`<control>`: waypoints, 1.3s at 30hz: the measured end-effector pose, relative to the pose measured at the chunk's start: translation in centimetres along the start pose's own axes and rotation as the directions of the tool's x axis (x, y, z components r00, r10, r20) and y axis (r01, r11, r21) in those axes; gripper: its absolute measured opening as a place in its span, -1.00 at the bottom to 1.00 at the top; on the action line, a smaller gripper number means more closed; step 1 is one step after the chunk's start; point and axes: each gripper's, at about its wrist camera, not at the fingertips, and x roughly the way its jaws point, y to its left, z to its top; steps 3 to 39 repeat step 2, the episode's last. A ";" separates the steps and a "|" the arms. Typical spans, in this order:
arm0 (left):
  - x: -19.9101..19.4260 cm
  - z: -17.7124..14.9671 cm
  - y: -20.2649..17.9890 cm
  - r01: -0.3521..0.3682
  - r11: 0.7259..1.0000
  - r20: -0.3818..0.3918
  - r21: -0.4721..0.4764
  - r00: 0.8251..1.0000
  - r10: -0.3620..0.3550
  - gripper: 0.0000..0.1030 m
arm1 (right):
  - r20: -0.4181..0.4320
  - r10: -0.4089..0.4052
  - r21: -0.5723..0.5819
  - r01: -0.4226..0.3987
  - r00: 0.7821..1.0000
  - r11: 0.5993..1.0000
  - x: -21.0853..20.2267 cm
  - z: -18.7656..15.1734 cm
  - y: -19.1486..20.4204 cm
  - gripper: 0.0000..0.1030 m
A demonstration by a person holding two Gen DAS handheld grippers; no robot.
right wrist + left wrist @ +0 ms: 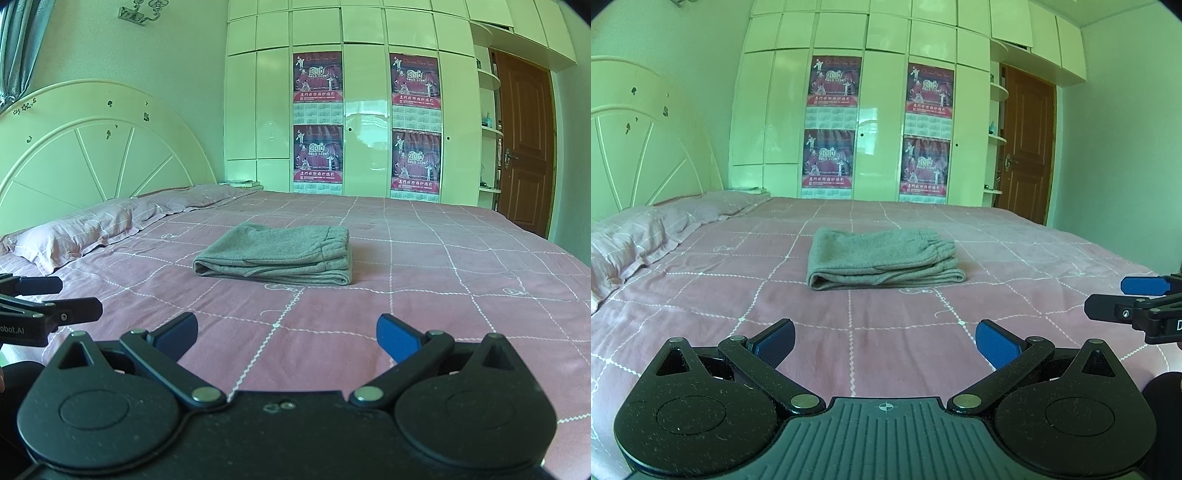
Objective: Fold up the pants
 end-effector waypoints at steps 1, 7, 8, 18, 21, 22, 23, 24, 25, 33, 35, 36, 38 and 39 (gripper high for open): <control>0.0 0.0 0.0 0.001 1.000 -0.004 -0.003 1.000 -0.001 1.00 | -0.001 0.000 0.000 0.000 1.000 1.000 0.0 0.0 0.0 0.89; 0.0 0.0 0.0 0.000 1.000 -0.009 -0.006 1.000 0.000 1.00 | -0.001 0.000 0.000 0.000 1.000 1.000 0.0 0.0 0.0 0.89; 0.0 0.0 0.0 0.000 1.000 -0.009 -0.006 1.000 0.000 1.00 | -0.001 0.000 0.000 0.000 1.000 1.000 0.0 0.0 0.0 0.89; 0.0 0.0 0.0 0.000 1.000 -0.009 -0.006 1.000 0.000 1.00 | -0.001 0.000 0.000 0.000 1.000 1.000 0.0 0.0 0.0 0.89; 0.0 0.0 0.0 0.000 1.000 -0.009 -0.006 1.000 0.000 1.00 | -0.001 0.000 0.000 0.000 1.000 1.000 0.0 0.0 0.0 0.89; 0.0 0.0 0.0 0.000 1.000 -0.009 -0.006 1.000 0.000 1.00 | -0.001 0.000 0.000 0.000 1.000 1.000 0.0 0.0 0.0 0.89; 0.0 0.0 0.0 0.000 1.000 -0.009 -0.006 1.000 0.000 1.00 | -0.001 0.000 0.000 0.000 1.000 1.000 0.0 0.0 0.0 0.89; 0.0 0.0 0.0 0.000 1.000 -0.009 -0.006 1.000 0.000 1.00 | -0.001 0.000 0.000 0.000 1.000 1.000 0.0 0.0 0.0 0.89; 0.0 0.0 0.0 0.000 1.000 -0.009 -0.006 1.000 0.000 1.00 | -0.001 0.000 0.000 0.000 1.000 1.000 0.0 0.0 0.0 0.89; 0.0 0.0 0.0 0.000 1.000 -0.009 -0.006 1.000 0.000 1.00 | -0.001 0.000 0.000 0.000 1.000 1.000 0.0 0.0 0.0 0.89; 0.0 0.0 0.0 0.000 1.000 -0.009 -0.006 1.000 0.000 1.00 | -0.001 0.000 0.000 0.000 1.000 1.000 0.0 0.0 0.0 0.89; 0.0 0.0 0.0 0.000 1.000 -0.009 -0.006 1.000 0.000 1.00 | -0.001 0.000 0.000 0.000 1.000 1.000 0.0 0.0 0.0 0.89; 0.0 0.0 0.0 0.000 1.000 -0.009 -0.006 1.000 0.000 1.00 | -0.001 0.000 0.000 0.000 1.000 1.000 0.0 0.0 0.0 0.89; 0.0 0.0 0.0 0.000 1.000 -0.009 -0.006 1.000 0.000 1.00 | -0.001 0.000 0.000 0.000 1.000 1.000 0.0 0.0 0.0 0.89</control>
